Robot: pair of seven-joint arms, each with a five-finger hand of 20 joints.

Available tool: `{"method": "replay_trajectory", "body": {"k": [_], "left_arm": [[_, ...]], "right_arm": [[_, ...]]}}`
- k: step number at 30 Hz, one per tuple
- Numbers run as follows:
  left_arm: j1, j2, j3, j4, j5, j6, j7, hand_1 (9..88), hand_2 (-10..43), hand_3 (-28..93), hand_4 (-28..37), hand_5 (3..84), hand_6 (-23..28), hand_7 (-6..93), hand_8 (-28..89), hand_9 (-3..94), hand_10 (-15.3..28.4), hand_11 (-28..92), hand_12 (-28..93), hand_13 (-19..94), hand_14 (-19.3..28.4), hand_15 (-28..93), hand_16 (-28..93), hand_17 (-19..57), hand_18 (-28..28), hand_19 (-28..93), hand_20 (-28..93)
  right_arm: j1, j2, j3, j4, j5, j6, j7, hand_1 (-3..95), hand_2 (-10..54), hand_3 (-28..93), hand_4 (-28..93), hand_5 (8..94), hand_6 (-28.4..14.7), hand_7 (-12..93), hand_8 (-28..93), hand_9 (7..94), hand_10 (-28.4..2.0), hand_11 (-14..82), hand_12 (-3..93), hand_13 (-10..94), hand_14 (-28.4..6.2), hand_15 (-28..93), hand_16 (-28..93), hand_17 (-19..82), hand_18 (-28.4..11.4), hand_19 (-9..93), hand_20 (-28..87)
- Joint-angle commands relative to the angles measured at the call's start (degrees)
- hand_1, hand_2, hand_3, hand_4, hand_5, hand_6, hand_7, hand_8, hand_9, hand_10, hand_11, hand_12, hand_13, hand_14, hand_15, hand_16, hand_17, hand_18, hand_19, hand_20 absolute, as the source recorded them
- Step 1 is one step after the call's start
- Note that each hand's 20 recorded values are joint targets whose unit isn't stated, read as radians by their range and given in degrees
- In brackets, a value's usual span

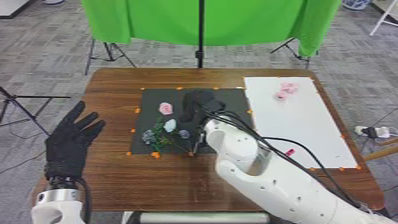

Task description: Arrange flowers

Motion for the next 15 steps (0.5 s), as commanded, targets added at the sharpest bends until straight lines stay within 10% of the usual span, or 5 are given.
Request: {"method": "replay_trajectory", "body": {"k": [1,15], "left_arm": [[1.03,0.46,0.41,-0.23,-0.23,0.95,0.26,21.6,6.4,79,-28.3,32.9,5.9,15.4,-11,32.5,17.9,27,11,24,24.5,54,-8,-9.2,25.4,53,23],[1.39,1.06,1.06,0.06,-0.93,1.18,2.13,20.8,6.8,79,-28.3,32.8,5.9,15.3,-11,32.5,17.9,27,11,24,24.5,54,-8,-9.2,25.4,53,23]], "right_arm": [[8.75,14.90,2.64,2.67,7.05,8.87,9.89,35.5,-9.5,76,-28,66.7,1.2,16,-13,72.4,-13.1,28.6,15.5,62,-10.8,76,15,27,-19.3,93,60],[14.00,19.28,2.33,17.14,12.80,-2.10,12.45,33.5,-9.5,81,-28,48.1,1.0,17,-14,49.6,-18.8,18.3,13.2,44,-14.6,74,7,19,-18.3,93,56]]}}
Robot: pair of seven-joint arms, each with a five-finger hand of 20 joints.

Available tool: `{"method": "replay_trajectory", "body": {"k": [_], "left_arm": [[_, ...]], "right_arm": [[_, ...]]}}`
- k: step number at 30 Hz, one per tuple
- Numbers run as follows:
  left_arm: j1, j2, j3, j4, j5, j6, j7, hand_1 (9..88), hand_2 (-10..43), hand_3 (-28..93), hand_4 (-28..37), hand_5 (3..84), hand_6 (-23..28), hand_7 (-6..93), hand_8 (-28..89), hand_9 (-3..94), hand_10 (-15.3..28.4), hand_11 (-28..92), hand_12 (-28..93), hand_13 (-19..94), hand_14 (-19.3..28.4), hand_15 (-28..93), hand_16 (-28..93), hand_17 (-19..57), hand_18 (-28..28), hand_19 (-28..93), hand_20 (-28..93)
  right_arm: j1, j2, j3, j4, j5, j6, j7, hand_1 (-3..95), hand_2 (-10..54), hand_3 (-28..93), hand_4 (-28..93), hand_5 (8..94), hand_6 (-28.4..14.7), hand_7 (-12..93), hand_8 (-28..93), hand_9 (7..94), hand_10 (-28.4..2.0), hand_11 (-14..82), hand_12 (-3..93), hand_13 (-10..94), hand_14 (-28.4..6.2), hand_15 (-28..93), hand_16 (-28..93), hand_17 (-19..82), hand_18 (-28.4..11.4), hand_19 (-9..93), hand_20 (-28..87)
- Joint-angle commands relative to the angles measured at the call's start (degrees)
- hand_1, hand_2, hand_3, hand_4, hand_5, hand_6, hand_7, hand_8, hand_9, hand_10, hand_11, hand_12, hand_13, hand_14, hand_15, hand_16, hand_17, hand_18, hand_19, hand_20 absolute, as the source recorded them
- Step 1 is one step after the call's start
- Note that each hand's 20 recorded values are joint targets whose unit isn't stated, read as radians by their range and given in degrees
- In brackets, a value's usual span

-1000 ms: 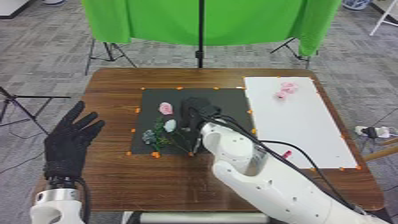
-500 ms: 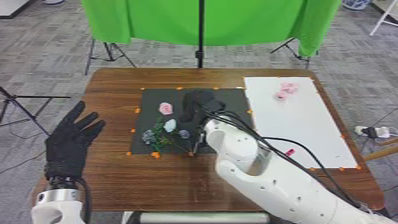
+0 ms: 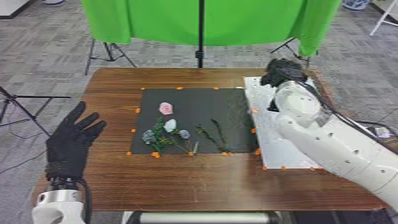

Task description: Arrange flowers

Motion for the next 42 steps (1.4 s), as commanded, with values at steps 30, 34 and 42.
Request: {"method": "replay_trajectory", "body": {"k": [30,34,42], "left_arm": [[0.14,-1.44,0.05,0.75,0.54,-0.86,-1.58,20.8,6.7,79,-28.3,32.9,5.9,15.4,-11,32.5,17.8,27,11,24,24.4,54,-8,-9.2,25.5,53,23],[0.23,-1.18,0.24,0.72,0.35,-0.75,-0.99,20.8,6.7,79,-28.3,32.9,5.9,15.3,-11,32.5,17.8,27,11,24,24.5,54,-8,-9.1,25.5,53,23],[0.70,-0.81,-0.11,0.50,-0.04,-0.17,-0.51,20.8,6.7,79,-28.3,32.9,5.9,15.3,-11,32.6,18.0,27,11,24,24.5,54,-8,-9.2,25.4,53,23]], "right_arm": [[-4.06,0.12,-4.48,6.43,-7.24,7.95,-1.45,56.0,-9.5,65,-28,87.6,5.4,17,-1,93.3,-4.8,18.3,33.5,75,-4.0,73,18,31,-18.7,93,58],[-3.17,0.74,-4.62,4.90,-7.76,11.82,-1.32,55.6,-9.5,66,-28,88.6,5.0,17,0,93.6,-4.7,19.5,33.2,75,-4.0,73,18,32,-18.9,93,59],[-3.07,-0.95,-4.04,-2.98,-9.52,13.80,-10.04,54.4,-9.5,69,-28,89.2,4.4,16,1,93.7,-5.2,21.1,32.5,76,-4.2,73,19,32,-18.9,93,60]]}}
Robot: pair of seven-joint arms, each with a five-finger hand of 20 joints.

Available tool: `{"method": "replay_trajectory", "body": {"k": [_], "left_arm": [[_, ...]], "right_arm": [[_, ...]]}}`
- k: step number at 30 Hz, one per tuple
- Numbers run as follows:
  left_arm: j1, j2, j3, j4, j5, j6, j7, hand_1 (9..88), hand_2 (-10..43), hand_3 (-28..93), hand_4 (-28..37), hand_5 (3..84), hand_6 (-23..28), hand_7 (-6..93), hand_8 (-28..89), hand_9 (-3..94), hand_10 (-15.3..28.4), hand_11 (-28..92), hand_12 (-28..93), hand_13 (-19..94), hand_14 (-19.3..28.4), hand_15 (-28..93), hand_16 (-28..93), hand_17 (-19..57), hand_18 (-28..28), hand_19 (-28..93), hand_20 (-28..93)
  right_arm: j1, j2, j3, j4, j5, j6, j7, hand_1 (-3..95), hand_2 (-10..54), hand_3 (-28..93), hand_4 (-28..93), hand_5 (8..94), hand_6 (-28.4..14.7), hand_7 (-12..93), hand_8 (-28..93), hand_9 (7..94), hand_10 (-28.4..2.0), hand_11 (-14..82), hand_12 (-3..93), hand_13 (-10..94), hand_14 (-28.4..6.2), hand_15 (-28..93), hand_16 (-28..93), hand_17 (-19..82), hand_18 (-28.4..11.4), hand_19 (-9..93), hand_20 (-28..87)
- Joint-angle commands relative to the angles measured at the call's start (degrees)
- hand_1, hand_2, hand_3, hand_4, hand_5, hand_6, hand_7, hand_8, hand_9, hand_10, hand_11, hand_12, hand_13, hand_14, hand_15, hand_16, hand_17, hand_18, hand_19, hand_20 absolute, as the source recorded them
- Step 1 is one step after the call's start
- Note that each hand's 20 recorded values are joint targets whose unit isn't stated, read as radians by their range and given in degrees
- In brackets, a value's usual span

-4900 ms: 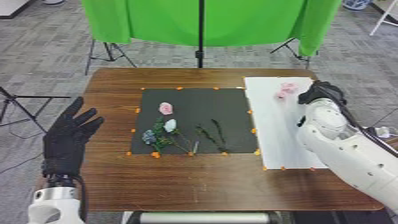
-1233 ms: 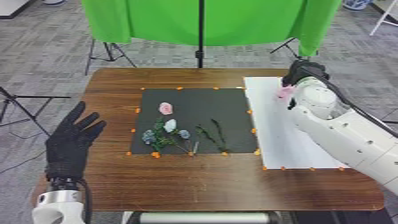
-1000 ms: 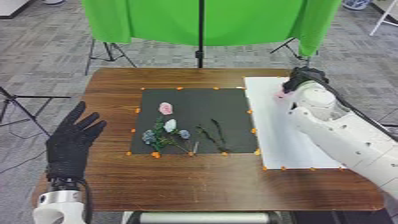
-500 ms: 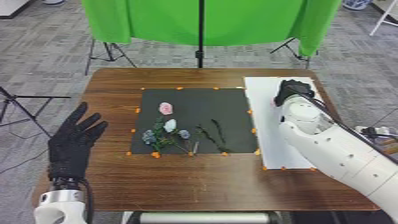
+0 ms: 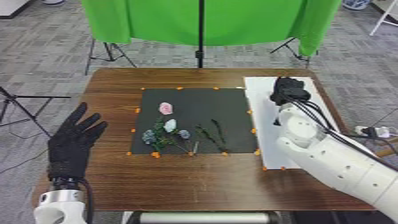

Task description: Arrange flowers

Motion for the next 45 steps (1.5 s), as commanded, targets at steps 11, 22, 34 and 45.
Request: {"method": "replay_trajectory", "body": {"k": [11,22,34,45], "left_arm": [[0.17,-0.05,0.28,0.26,0.04,-0.01,-0.47,21.0,6.7,79,-28.3,32.9,5.8,15.3,-11,32.6,17.9,27,11,24,24.5,54,-8,-9.2,25.5,53,23],[0.28,-0.16,0.30,0.39,0.04,-0.07,-0.40,21.1,6.7,79,-28.3,33.0,5.9,15.2,-11,32.6,17.9,27,11,24,24.5,54,-8,-9.2,25.4,53,23],[0.47,0.03,0.28,0.39,-0.05,-0.03,-0.19,21.2,6.7,79,-28.3,33.0,6.0,15.3,-11,32.6,17.8,27,11,24,24.6,54,-8,-9.2,25.4,53,23],[0.42,0.09,0.35,0.48,-0.18,0.10,0.02,21.3,6.5,79,-28.3,33.1,6.0,15.3,-11,32.7,17.8,27,11,24,24.5,54,-8,-9.1,25.4,53,22]], "right_arm": [[-4.51,-8.47,3.63,-11.52,-9.33,-8.54,-19.41,52.4,-9.5,72,-28,87.7,3.8,16,1,92.1,-5.6,20.3,35.0,72,-5.5,76,20,29,-18.4,93,59],[-7.85,-8.55,4.49,-12.32,-13.41,-12.58,-23.44,52.1,-9.5,72,-28,87.0,4.1,17,1,90.5,-5.7,20.0,35.8,69,-6.1,77,19,27,-18.4,93,57],[-8.74,-8.31,4.34,-12.87,-19.09,-13.58,-25.68,48.0,-9.5,71,-28,78.5,4.7,17,-3,83.7,-6.7,20.6,32.6,64,-7.3,77,17,24,-18.3,93,56],[-10.79,-8.68,7.14,-14.24,-19.74,-17.08,-26.89,39.6,-9.5,78,-28,70.5,4.7,18,-11,76.5,-8.5,32.4,22.8,61,-8.3,79,15,21,-18.3,93,56]]}}
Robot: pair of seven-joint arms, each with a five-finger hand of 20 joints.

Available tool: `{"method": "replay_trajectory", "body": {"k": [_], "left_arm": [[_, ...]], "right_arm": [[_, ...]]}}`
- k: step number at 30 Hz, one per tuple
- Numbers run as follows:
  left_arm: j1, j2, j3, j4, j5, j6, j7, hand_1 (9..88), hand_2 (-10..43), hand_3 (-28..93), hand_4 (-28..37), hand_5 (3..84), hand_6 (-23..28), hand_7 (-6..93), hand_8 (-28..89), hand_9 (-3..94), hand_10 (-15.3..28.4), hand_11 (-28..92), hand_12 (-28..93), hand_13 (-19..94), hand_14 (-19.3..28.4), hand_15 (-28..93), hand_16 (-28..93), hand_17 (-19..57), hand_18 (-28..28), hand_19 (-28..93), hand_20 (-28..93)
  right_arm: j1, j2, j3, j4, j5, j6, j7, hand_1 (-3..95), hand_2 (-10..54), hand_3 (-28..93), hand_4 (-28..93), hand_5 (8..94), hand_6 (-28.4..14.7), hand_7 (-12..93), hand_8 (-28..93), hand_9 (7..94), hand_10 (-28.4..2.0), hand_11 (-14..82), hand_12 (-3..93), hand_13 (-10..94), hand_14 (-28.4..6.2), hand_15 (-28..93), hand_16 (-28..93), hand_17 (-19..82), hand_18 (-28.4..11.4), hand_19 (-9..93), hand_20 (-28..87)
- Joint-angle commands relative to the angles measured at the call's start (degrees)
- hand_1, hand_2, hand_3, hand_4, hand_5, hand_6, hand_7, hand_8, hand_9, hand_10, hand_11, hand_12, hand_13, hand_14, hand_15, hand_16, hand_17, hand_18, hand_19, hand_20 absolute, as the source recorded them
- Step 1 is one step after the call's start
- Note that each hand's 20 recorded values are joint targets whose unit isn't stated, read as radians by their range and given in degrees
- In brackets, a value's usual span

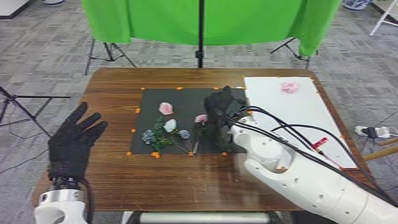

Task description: Arrange flowers

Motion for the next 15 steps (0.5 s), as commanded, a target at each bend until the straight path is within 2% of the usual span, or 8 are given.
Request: {"method": "replay_trajectory", "body": {"k": [1,5,6,7,11,13,15], "left_arm": [[0.58,-0.15,0.21,0.44,-0.08,-0.05,-0.13,21.3,6.6,79,-28.3,33.1,6.0,15.4,-11,32.7,17.8,27,11,24,24.5,54,-8,-9.1,25.4,53,22],[0.75,-0.08,0.42,0.40,-0.13,0.03,0.08,21.3,6.6,79,-28.3,33.0,6.0,15.3,-11,32.6,17.9,27,11,24,24.5,54,-8,-9.1,25.4,54,22],[0.82,-0.35,0.22,0.34,0.14,-0.10,-0.51,21.4,6.6,79,-28.3,33.1,6.0,15.3,-11,32.6,17.9,27,11,24,24.5,54,-8,-9.1,25.3,54,22],[0.76,-0.22,0.31,0.38,-0.03,-0.06,-0.26,21.4,6.6,79,-28.3,33.0,6.0,15.3,-11,32.6,17.9,27,11,24,24.5,54,-8,-9.1,25.4,54,22],[0.40,-0.34,0.41,0.46,0.27,-0.34,-0.86,21.4,6.5,79,-28.3,33.0,6.0,15.4,-11,32.6,17.9,27,11,24,24.4,54,-8,-9.1,25.4,54,22],[0.49,-0.29,0.47,0.37,0.40,-0.31,-0.95,21.4,6.5,79,-28.3,33.0,5.9,15.5,-11,32.6,17.9,27,11,24,24.4,54,-8,-9.1,25.4,54,22],[0.63,-0.20,0.52,0.36,0.42,-0.38,-0.96,21.5,6.5,79,-28.3,33.0,6.0,15.4,-11,32.6,17.9,27,11,24,24.4,54,-8,-9.1,25.4,54,22]], "right_arm": [[-1.68,0.00,2.58,-1.30,-1.90,-2.32,-1.61,39.3,-9.5,78,-28,70.3,4.7,17,-12,76.2,-8.6,32.9,22.5,61,-8.3,79,15,21,-18.2,93,56],[-1.46,0.74,3.34,-1.76,-0.33,-1.89,-0.26,36.9,-9.5,81,-28,68.5,4.1,17,-14,74.6,-9.4,35.4,20.0,61,-8.8,79,15,21,-18.4,93,56],[-1.59,1.04,3.90,-1.78,0.05,-1.72,0.06,36.6,-9.5,81,-28,68.2,4.1,17,-14,74.2,-9.8,35.7,19.4,60,-8.9,79,15,21,-18.4,93,56],[-0.84,1.48,3.91,-1.47,0.70,-1.24,0.73,36.5,-9.5,81,-28,67.9,4.1,17,-14,73.6,-10.0,35.6,18.9,60,-9.1,79,15,21,-18.4,93,56],[4.49,5.07,2.01,0.62,8.91,-0.15,7.98,35.2,-9.5,81,-28,63.7,2.7,17,-14,69.1,-11.5,32.6,16.3,57,-10.0,78,14,21,-18.5,93,57],[8.63,7.33,-0.81,3.19,12.79,1.71,11.75,34.5,-9.5,81,-28,59.8,2.2,17,-14,64.7,-12.3,29.8,15.1,55,-10.7,77,13,20,-18.4,93,57],[10.54,8.08,-0.31,5.37,17.27,1.30,15.09,33.4,-9.5,82,-28,56.0,1.7,18,-14,60.2,-13.6,26.7,14.2,52,-11.3,75,11,19,-18.2,93,56]]}}
